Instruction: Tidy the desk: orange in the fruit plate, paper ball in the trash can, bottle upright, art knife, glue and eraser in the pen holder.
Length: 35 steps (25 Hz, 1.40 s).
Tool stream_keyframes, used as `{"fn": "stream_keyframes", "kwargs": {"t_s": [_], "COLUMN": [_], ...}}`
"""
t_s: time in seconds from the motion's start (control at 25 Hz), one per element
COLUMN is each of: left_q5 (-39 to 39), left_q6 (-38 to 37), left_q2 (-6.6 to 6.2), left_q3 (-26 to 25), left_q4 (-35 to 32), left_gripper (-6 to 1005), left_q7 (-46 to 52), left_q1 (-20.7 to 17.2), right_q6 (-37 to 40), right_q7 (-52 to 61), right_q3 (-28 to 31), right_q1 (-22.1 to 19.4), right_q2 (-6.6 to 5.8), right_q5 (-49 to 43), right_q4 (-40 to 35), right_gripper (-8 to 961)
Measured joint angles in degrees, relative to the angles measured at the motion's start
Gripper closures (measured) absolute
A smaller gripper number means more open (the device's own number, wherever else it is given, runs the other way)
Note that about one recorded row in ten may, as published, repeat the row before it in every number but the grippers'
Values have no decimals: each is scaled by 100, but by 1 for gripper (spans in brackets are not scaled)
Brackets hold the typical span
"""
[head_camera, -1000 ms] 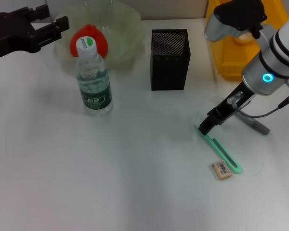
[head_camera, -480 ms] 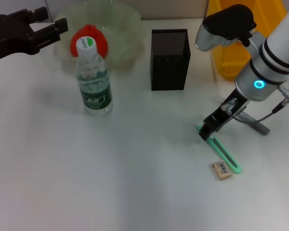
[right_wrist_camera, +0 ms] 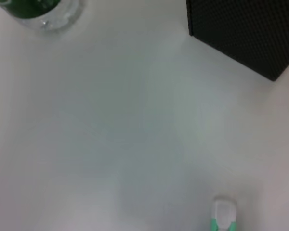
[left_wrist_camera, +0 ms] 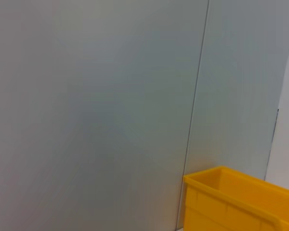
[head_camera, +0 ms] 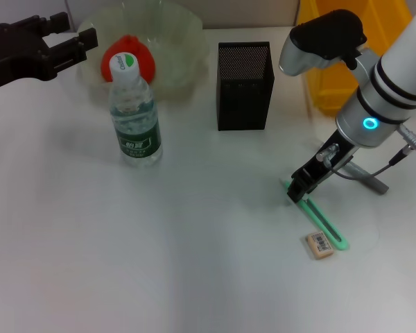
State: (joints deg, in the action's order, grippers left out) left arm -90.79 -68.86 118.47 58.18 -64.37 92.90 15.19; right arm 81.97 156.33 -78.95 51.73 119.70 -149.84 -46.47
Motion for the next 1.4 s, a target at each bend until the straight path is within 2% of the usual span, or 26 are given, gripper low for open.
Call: {"fn": "stream_keyframes", "kwargs": {"t_s": [0.68, 0.88, 0.92, 1.0, 1.04, 1.08, 1.12, 1.16, 1.2, 1.24, 1.28, 1.4], "left_q5": [5, 17, 20, 43, 61, 72, 78, 78, 78, 79, 79, 81], "left_q6": [4, -10, -17, -20, -23, -23, -22, -17, -11, -6, -6, 17], "left_q2": [0, 0, 0, 0, 1, 1, 0, -2, -5, -6, -6, -8], "left_q3": [-12, -110, -126, -136, -135, -136, -137, -137, -138, -137, -137, -161], "left_q4": [3, 4, 4, -2, -4, -3, 7, 25, 42, 61, 61, 92], "left_gripper": [401, 401, 401, 401, 401, 402, 402, 402, 402, 402, 402, 402], "left_q7": [10, -15, -15, -16, -16, -16, -16, -16, -16, -16, -16, -17], "left_q1": [-8, -8, -8, -8, -6, -1, 7, 23, 36, 46, 46, 69], "right_q6": [-83, -66, 216, 377, 733, 733, 955, 955, 1017, 1078, 1078, 914], "right_q7": [1, -24, -75, -108, -255, -255, -538, -538, -722, -1258, -1258, -2446], "right_q3": [10, 177, 423, 572, 967, 967, 1450, 1450, 1731, 2338, 2338, 3171], "right_q1": [68, -123, -325, -439, -719, -719, -977, -977, -1093, -1274, -1274, -1481], "right_q2": [-7, -37, -50, -56, -59, -59, -60, -60, -61, -87, -87, -132], "right_q5": [-6, 7, 11, 11, 12, 12, 86, 86, 192, 759, 759, 2269], "right_q4": [247, -5, -515, -798, -1493, -1493, -2092, -2092, -2332, -2496, -2496, -2090], "right_gripper": [784, 786, 786, 785, 785, 785, 785, 785, 785, 785, 786, 786]}}
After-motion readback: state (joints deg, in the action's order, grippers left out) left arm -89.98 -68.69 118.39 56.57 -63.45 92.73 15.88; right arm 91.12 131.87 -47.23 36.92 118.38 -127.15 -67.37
